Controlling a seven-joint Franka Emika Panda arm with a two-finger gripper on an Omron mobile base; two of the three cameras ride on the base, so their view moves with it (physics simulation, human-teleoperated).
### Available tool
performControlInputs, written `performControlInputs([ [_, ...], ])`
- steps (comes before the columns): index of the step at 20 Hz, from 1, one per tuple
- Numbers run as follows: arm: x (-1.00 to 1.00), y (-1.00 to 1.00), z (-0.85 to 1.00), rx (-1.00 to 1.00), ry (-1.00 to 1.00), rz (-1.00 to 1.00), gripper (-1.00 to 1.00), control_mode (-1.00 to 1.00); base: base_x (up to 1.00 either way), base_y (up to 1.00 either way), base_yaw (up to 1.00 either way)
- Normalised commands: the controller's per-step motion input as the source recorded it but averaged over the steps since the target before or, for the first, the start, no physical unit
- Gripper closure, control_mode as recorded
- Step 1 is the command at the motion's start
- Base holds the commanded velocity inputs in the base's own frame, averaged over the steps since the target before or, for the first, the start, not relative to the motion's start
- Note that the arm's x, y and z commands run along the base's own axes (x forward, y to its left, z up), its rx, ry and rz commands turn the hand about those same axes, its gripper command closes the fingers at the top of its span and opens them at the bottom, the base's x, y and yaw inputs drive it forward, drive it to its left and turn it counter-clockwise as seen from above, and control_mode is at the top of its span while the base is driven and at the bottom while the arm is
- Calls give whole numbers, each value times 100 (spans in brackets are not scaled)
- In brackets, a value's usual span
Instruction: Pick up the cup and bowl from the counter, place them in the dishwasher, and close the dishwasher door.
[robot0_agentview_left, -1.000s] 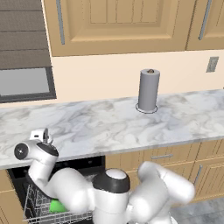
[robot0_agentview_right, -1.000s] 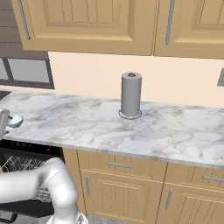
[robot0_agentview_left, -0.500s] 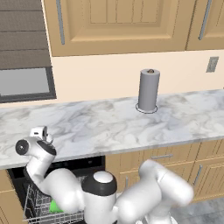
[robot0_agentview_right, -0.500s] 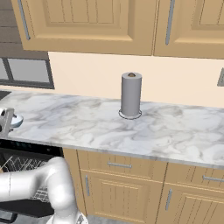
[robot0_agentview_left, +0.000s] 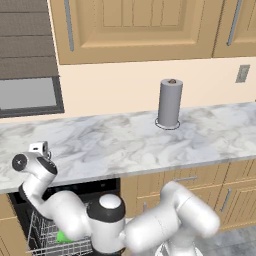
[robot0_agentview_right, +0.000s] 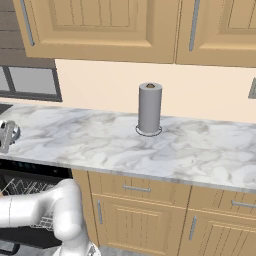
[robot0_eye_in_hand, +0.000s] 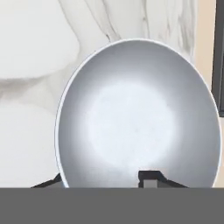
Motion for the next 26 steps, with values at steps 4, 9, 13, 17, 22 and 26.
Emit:
performControlInputs([
  [4, -10, 19, -1, 0, -3, -1, 100, -100, 0, 0, 0],
  [9, -51, 6, 13, 0, -10, -2, 100, -100, 0, 0, 0],
  [13, -62, 0, 18, 0, -12, -2, 100, -100, 0, 0, 0],
  [17, -74, -3, 2, 0, -8, 0, 100, -100, 0, 0, 0],
  [22, -75, -24, 0, 0, -4, 0, 100, -100, 0, 0, 0],
  [26, -84, -30, 0, 1, -6, 0, 100, -100, 0, 0, 0],
])
